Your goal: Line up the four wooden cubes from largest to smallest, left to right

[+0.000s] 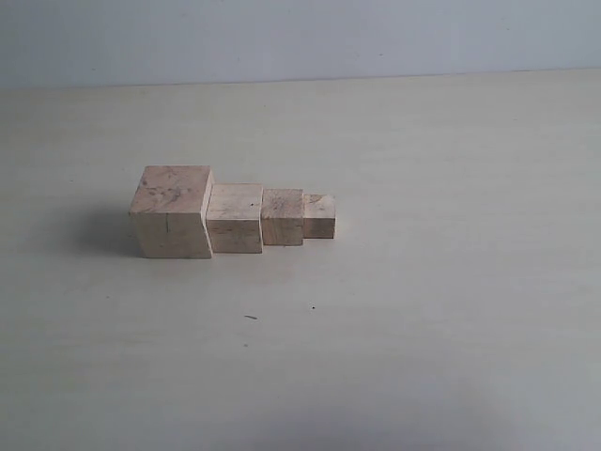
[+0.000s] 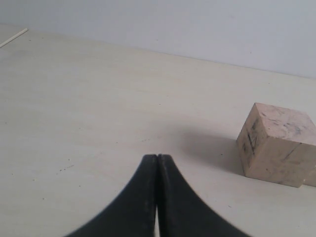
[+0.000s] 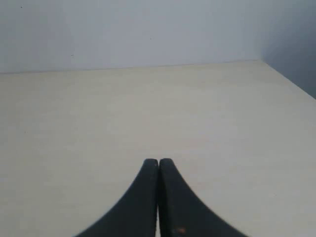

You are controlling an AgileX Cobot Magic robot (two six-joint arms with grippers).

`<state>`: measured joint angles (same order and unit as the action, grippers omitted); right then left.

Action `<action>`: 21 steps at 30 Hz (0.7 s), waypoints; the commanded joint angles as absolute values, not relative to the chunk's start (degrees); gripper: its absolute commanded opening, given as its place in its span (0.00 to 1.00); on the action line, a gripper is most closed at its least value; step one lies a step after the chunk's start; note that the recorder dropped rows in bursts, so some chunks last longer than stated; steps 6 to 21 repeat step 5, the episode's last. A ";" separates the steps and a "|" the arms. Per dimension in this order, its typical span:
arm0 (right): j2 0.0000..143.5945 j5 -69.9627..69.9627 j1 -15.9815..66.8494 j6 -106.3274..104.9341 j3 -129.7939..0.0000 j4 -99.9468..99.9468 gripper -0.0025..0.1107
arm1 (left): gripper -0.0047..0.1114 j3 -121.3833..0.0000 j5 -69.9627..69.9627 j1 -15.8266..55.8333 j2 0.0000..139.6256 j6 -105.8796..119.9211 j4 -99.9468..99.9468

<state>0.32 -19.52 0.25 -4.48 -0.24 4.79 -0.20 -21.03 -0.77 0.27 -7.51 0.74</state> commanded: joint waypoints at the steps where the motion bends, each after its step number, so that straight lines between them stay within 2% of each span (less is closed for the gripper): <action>1: 0.00 -19.18 0.04 -4.39 0.00 4.53 0.02 | 0.04 0.00 -20.49 -0.45 0.00 -7.34 0.68; 21: 0.00 -19.18 0.04 -4.39 0.00 4.53 0.02 | 0.04 0.00 -20.49 -0.45 0.00 -7.34 0.68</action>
